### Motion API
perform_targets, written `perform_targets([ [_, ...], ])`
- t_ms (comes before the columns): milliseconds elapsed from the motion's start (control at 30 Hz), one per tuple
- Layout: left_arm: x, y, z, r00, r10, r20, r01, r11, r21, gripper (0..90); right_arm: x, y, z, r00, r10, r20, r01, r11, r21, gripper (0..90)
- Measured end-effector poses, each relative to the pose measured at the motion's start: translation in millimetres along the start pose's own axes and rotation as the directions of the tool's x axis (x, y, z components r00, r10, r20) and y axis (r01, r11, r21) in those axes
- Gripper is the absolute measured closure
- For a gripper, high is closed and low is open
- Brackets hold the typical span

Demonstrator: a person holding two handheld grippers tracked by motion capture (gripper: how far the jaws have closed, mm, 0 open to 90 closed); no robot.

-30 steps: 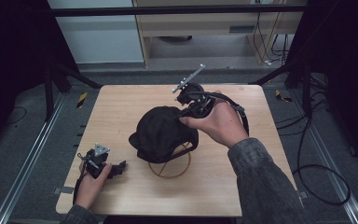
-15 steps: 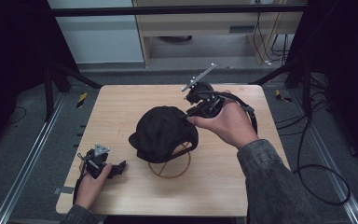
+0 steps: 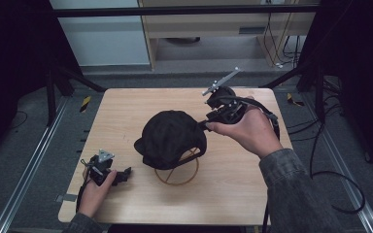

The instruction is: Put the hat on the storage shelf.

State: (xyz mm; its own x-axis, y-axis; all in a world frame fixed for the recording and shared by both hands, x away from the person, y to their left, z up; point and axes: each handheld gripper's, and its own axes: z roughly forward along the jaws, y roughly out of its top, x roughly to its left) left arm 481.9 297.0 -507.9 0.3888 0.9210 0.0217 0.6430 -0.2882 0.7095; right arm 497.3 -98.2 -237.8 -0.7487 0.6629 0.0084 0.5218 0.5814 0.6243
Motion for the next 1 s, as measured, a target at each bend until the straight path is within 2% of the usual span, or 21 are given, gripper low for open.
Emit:
perform_targets([
  [233, 0.0, 0.0, 0.0, 1.0000, 0.001, 0.000, -0.001, 1.0000, 0.001, 0.0, -4.9, -9.7, -3.0, 0.9999, 0.015, 0.006, -0.015, 1.000, -0.011, 52.3],
  [1000, 0.0, 0.0, 0.0, 1.0000, 0.000, 0.000, 0.000, 1.0000, 0.000, 0.0, -18.5, -31.2, -20.7, 0.9952, 0.062, 0.076, -0.058, 0.997, -0.049, 35.6],
])
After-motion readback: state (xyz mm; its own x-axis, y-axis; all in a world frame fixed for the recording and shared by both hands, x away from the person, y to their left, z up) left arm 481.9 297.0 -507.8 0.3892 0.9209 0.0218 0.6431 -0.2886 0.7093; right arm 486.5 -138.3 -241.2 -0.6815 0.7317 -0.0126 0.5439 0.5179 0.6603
